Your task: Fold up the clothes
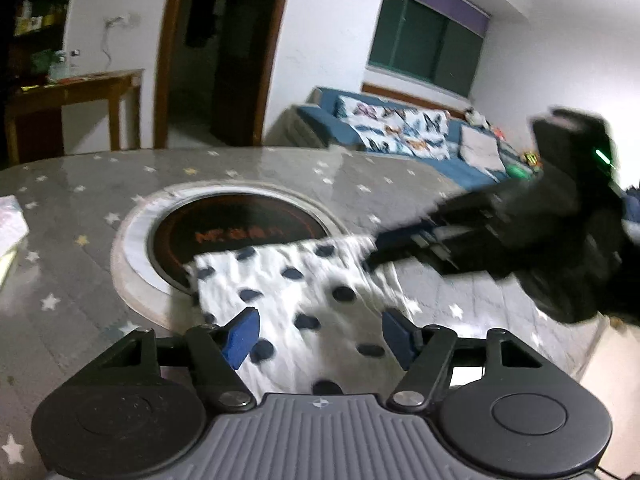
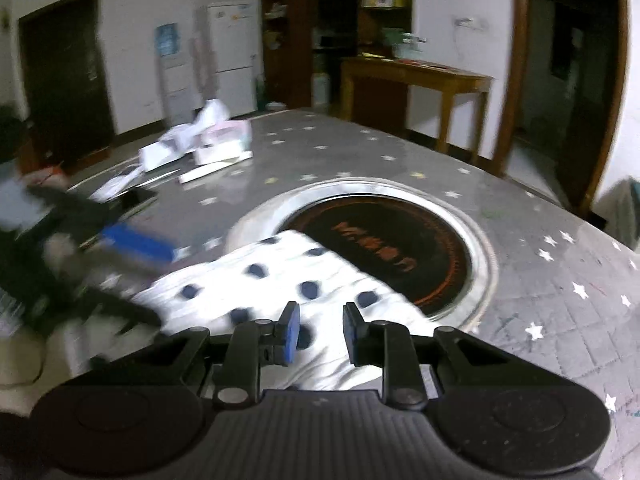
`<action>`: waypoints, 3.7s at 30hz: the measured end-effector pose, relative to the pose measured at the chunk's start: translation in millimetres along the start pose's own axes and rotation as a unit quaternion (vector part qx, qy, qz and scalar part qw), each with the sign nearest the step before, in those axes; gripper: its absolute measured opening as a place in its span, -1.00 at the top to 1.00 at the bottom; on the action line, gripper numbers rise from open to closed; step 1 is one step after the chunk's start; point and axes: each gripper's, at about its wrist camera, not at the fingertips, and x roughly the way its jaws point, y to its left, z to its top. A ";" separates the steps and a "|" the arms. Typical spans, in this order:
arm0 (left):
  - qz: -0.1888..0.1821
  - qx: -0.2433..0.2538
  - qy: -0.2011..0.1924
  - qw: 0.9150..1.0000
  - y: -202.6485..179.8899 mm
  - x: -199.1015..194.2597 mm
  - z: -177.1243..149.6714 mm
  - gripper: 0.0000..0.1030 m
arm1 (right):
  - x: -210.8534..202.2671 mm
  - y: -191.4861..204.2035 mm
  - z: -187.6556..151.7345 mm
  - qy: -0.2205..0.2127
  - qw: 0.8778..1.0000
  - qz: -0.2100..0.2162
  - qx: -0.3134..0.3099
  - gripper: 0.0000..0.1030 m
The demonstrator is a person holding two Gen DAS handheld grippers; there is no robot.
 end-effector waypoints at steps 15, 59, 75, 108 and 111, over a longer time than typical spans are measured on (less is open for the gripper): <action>-0.016 0.012 0.058 0.998 1.7 11.1 -30.5 -0.12 | 41.1 -41.3 -23.9 0.037 0.997 -0.060 0.044 0.54; -0.013 -0.026 0.038 0.999 24.4 4.9 -26.5 -0.16 | 129.3 32.4 62.6 0.070 0.994 0.062 -0.065 0.51; 0.022 -0.054 0.035 0.998 36.0 47.4 6.0 0.15 | 43.4 9.2 -10.3 0.062 0.997 0.047 -0.023 0.49; 0.031 0.002 0.038 0.999 1.7 12.9 -17.2 0.23 | -6.2 41.2 -36.9 0.023 0.997 0.063 -0.036 0.37; 0.035 0.017 0.043 0.998 -4.3 13.0 -26.2 0.23 | -10.3 57.6 -46.2 0.028 0.995 0.079 -0.051 0.37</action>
